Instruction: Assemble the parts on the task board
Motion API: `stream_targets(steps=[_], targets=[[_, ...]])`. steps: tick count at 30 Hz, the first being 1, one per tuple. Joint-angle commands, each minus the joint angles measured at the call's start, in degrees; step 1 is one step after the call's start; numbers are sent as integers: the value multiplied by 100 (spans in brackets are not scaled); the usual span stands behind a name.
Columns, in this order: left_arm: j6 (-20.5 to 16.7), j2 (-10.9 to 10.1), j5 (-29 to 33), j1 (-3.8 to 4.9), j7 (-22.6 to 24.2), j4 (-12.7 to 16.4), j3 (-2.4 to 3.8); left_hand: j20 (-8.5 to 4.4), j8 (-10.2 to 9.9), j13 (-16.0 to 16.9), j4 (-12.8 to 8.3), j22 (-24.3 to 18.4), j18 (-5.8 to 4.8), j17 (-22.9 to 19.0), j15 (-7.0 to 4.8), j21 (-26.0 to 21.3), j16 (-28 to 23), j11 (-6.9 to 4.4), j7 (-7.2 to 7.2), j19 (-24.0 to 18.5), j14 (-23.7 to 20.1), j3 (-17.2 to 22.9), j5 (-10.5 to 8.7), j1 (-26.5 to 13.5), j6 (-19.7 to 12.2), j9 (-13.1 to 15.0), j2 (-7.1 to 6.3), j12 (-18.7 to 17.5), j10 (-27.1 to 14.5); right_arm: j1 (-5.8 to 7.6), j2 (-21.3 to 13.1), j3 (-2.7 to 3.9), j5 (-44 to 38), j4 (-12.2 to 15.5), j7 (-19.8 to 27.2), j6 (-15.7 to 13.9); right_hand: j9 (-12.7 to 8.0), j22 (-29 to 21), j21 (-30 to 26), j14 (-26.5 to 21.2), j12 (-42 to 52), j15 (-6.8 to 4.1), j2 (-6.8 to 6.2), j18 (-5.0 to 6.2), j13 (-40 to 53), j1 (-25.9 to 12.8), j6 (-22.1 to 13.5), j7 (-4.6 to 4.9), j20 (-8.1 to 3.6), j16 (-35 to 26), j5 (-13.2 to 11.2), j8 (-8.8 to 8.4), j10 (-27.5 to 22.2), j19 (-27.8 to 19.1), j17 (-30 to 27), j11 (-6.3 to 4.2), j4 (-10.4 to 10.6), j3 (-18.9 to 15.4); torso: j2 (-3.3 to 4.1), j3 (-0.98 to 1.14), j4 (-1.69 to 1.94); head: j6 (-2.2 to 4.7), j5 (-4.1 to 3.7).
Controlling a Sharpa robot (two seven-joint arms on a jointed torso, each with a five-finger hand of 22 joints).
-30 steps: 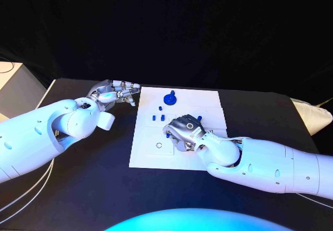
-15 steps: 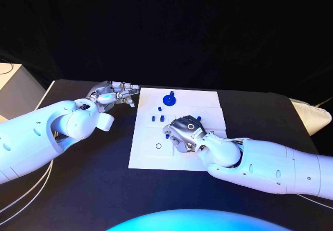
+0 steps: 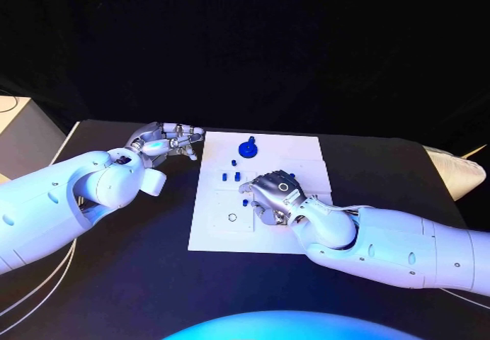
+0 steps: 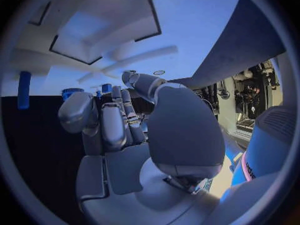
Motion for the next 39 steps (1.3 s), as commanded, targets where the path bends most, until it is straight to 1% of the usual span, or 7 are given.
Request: stream_targets(steps=[1,7,12,13,23,30,39], targets=[[54,14,27,1,27,-5,5,0,39,-9,2,-6,86,-5,8,-32,-25,-1,38,28,44,0,15,39,-1,-6,0,-25,-53,-2,-54,8,67,61,-112,-202,-19,-3,-30,75,14,39,-7,88,-5,54,-58,0,16,-25,32,-39,-40,-32,-17,-16,3,-33,-8,-2,-7,24,-12],[53,12,32,-1,29,-13,5,1,42,-14,1,-8,86,-8,10,-35,-31,1,39,32,47,-3,14,46,-3,-7,3,-25,-66,59,-305,60,486,265,-48,-195,-49,27,-18,67,77,22,19,83,19,7,-41,42,8,-33,24,-46,144,-7,-55,-44,57,-37,-9,-2,-10,67,-46],[48,-3,37,-13,34,0,5,1,42,-14,1,-8,86,-8,10,-35,-31,1,39,32,47,-3,14,46,-3,-7,3,-25,-66,268,-665,127,1163,473,197,104,-68,194,101,106,96,-12,-60,46,31,-202,71,137,-21,72,-97,-1,401,80,46,-97,212,-184,-14,0,-50,112,-62],[45,-10,38,-23,40,8,5,1,42,-14,1,-8,86,-8,10,-35,-31,1,39,32,47,-3,14,46,-3,-7,3,-25,-66,357,-777,142,1389,513,296,248,-83,224,116,115,74,-23,-65,39,30,-263,65,69,-29,107,-227,-6,430,101,71,-117,267,-352,-17,-2,-62,121,-67],[36,-40,53,-93,94,59,5,1,43,-15,0,-9,86,-9,11,-36,-33,2,39,33,48,-5,13,47,-2,-7,4,-23,-68,825,-1210,187,2169,309,779,917,-230,330,131,127,34,-29,135,14,69,53,82,-10,-36,252,-382,-48,300,184,138,-128,749,-1851,-34,-12,-92,160,-87],[30,-60,59,-113,108,80,5,2,45,-16,0,-10,86,-10,11,-37,-35,1,38,35,49,-8,13,49,-2,-7,3,-19,-66,902,-1258,192,2118,39,823,1378,-388,329,67,126,31,2,313,18,123,666,99,-102,-10,338,-318,-97,111,204,157,-93,1407,-3065,-28,-15,-75,147,-79],[24,-71,60,-130,107,87,5,2,45,-16,0,-10,86,-10,11,-37,-35,1,38,35,49,-8,13,49,-2,-7,3,-19,-66,913,-1127,190,2021,-202,787,1613,-429,339,55,121,63,-2,384,20,156,925,143,-86,-10,352,-306,-88,147,212,145,-101,1653,-3182,-19,-11,-81,135,-66]])
